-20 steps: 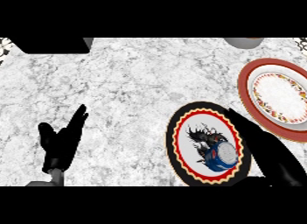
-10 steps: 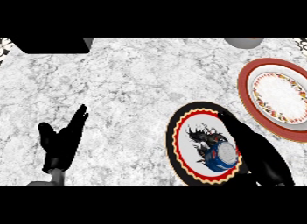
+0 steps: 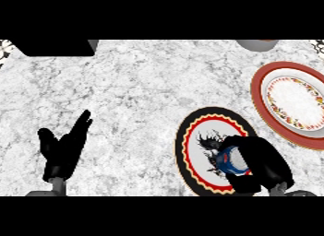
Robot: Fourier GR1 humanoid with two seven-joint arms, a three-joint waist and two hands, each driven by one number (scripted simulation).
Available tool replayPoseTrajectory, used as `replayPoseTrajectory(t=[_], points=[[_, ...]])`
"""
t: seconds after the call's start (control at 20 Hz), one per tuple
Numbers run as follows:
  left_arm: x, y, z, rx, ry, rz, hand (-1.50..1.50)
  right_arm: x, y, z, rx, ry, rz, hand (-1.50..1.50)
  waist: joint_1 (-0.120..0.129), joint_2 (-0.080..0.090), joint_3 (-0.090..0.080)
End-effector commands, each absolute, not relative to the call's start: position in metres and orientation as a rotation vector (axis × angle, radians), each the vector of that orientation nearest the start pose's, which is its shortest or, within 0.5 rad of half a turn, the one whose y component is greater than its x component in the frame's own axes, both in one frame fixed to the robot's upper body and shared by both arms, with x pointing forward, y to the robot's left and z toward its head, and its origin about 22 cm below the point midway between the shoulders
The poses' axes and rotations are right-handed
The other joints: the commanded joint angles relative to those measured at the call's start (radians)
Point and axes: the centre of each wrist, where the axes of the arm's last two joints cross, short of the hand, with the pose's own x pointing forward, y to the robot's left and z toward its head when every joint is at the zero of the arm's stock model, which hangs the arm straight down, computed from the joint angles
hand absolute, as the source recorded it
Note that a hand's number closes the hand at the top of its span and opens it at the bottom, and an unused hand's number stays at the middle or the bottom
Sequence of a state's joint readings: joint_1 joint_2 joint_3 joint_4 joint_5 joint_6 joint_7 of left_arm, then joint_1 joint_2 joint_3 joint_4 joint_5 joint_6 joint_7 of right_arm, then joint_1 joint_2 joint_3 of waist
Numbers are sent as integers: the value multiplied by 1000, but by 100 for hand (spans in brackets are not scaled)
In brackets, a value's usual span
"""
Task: Pick the can from the plate and place it in the plate
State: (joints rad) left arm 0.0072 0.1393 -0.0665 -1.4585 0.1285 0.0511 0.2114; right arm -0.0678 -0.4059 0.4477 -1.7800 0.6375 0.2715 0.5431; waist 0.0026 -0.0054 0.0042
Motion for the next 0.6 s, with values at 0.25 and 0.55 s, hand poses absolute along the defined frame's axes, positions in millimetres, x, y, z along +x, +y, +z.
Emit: replayPoseTrajectory(t=[0.25,0.55], points=[[227,250,-39,10,-1167,-17,0,219,-194,61,-692,-1131,1193,150,-4,5,-4],[223,248,-38,2,-1178,-12,0,194,-168,80,-744,-1476,970,150,-11,1,-5]])
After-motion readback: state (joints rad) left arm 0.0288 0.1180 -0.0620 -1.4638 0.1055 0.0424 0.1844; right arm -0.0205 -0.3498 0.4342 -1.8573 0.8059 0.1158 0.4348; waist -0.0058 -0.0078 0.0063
